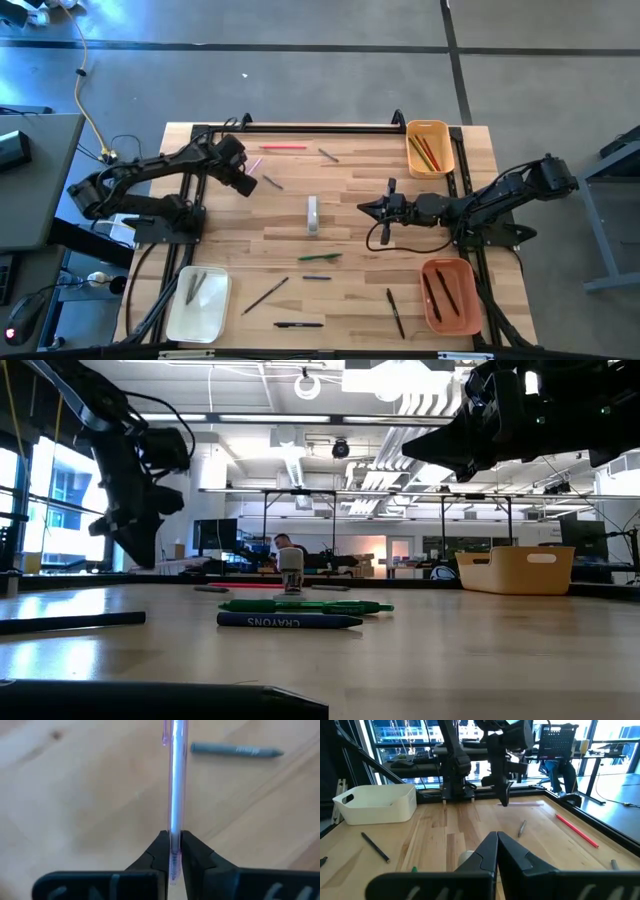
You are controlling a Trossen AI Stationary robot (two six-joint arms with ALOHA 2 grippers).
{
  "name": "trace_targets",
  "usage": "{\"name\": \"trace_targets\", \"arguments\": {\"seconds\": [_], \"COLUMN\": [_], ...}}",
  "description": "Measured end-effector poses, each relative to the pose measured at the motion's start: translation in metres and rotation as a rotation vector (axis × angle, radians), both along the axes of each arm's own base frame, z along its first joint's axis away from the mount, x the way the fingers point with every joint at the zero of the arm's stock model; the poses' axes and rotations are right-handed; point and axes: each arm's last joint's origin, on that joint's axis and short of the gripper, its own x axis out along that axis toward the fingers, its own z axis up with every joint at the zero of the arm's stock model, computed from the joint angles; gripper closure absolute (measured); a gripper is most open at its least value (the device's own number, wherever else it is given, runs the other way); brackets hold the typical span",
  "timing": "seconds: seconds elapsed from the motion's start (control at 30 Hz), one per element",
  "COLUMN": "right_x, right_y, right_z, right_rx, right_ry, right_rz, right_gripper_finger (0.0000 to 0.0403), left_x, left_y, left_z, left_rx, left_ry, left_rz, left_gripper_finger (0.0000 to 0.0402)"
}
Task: Sort crayons/erasers/pens/pencils in bins
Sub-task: Put the violet pen into the orange bin
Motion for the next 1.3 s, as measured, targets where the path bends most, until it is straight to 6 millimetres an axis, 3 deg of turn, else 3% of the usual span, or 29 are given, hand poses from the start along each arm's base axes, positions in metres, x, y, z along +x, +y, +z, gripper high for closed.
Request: {"name": "trace_targets", "arguments": {"seconds": [0.23, 0.47, 0.83, 1.0, 1.3], "right_x": [0.0, 0.0, 0.005, 0.029, 0.102], "right_y": [0.0, 0.0, -0.001, 0.003, 0.009], "right_z": [0.0, 0.0, 0.007, 0.022, 0.042], "right_rx": [0.008, 0.058, 0.154, 0.166, 0.164], "right_ry": [-0.001, -0.005, -0.05, -0.086, -0.082], "right_rz": [0.0, 0.003, 0.011, 0.024, 0.075], "right_gripper_finger": [0.0403, 0.0403, 0.0403, 0.0403, 0.0379], "left_x": [0.004, 0.02, 0.047, 0.055, 0.067], "left_y": [-0.012, -0.024, -0.053, -0.066, -0.081], "left_z": [0.023, 0.05, 0.033, 0.033, 0.039], "left_rx": [0.119, 0.316, 0.508, 0.551, 0.64], "left_ry": [-0.115, -0.359, -0.851, -0.999, -1.1], "left_rz": [-0.034, -0.155, -0.361, -0.421, -0.548], "left_gripper_finger": [0.039, 0.039, 0.039, 0.039, 0.039]}}
